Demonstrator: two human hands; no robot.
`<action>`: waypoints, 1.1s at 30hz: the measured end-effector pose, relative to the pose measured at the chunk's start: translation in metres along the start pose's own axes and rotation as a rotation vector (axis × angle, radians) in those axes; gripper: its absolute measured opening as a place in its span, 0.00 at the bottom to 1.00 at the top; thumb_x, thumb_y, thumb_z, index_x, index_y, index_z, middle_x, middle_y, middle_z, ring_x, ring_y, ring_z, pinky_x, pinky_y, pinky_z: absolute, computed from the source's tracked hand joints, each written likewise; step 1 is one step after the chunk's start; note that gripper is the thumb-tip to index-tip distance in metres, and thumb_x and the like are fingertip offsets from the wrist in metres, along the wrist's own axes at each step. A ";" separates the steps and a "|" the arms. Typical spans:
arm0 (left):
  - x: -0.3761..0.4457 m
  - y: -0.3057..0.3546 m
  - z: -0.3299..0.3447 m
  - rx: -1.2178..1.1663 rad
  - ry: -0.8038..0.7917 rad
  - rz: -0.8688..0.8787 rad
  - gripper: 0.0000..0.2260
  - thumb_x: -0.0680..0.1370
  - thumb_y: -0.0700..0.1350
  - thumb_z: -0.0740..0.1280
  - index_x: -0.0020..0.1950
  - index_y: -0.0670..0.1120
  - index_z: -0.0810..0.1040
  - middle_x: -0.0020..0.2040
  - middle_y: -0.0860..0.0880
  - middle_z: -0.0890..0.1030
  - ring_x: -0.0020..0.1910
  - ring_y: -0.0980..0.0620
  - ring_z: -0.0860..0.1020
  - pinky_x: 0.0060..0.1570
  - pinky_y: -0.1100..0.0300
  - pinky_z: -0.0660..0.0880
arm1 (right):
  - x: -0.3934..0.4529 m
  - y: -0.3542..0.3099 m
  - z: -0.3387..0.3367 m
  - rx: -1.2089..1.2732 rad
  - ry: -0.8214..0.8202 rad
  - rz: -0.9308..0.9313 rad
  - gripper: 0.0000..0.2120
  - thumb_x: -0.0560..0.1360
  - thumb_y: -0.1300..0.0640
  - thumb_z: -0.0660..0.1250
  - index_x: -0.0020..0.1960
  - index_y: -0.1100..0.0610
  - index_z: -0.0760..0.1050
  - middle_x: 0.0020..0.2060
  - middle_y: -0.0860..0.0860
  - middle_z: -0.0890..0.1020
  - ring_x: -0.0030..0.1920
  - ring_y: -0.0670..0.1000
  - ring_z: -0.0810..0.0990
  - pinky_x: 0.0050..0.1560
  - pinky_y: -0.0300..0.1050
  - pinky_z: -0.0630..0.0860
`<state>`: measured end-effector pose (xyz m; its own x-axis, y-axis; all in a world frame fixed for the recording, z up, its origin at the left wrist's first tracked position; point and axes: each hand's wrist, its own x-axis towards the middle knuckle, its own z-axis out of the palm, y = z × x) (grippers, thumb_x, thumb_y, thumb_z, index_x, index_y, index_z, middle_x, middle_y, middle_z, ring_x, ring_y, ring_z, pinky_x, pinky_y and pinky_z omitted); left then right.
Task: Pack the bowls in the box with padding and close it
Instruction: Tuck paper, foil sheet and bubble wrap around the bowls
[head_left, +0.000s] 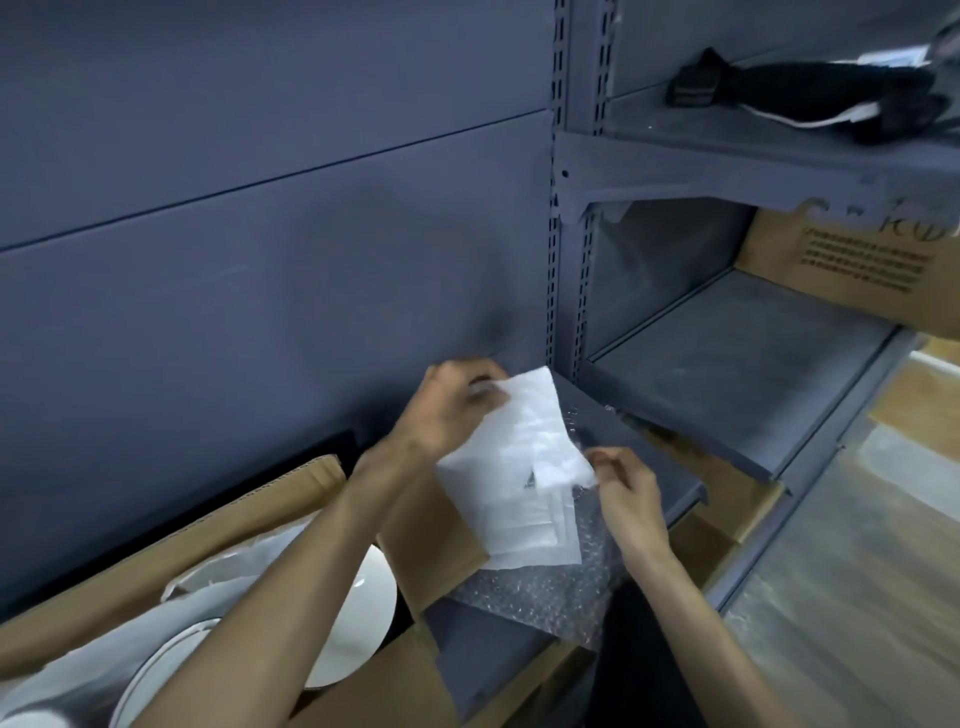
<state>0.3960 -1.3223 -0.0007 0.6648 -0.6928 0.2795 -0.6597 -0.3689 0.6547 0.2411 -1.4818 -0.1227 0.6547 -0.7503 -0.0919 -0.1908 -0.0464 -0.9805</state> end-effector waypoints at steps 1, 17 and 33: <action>-0.001 0.008 -0.012 0.003 0.043 0.007 0.03 0.77 0.36 0.73 0.45 0.43 0.82 0.38 0.53 0.81 0.37 0.64 0.76 0.42 0.71 0.70 | 0.000 0.002 0.001 -0.009 0.000 0.017 0.09 0.83 0.59 0.62 0.50 0.50 0.80 0.45 0.46 0.85 0.50 0.45 0.83 0.51 0.41 0.77; -0.098 0.083 -0.184 0.067 0.330 0.038 0.03 0.78 0.47 0.74 0.50 0.50 0.82 0.47 0.52 0.85 0.48 0.48 0.84 0.50 0.49 0.79 | -0.025 -0.009 0.058 -0.799 -0.152 -0.078 0.43 0.69 0.33 0.73 0.77 0.48 0.62 0.63 0.51 0.82 0.69 0.59 0.75 0.72 0.64 0.63; -0.209 0.046 -0.207 0.287 0.323 -0.158 0.10 0.74 0.57 0.71 0.52 0.55 0.82 0.42 0.52 0.84 0.40 0.43 0.82 0.41 0.55 0.75 | -0.025 -0.004 0.058 -0.724 -0.079 0.004 0.42 0.69 0.41 0.79 0.74 0.56 0.65 0.66 0.63 0.73 0.64 0.67 0.75 0.64 0.64 0.73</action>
<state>0.2990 -1.0662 0.1168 0.8100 -0.4021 0.4268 -0.5817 -0.6427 0.4986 0.2678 -1.4246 -0.1264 0.6988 -0.7026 -0.1345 -0.6114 -0.4889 -0.6222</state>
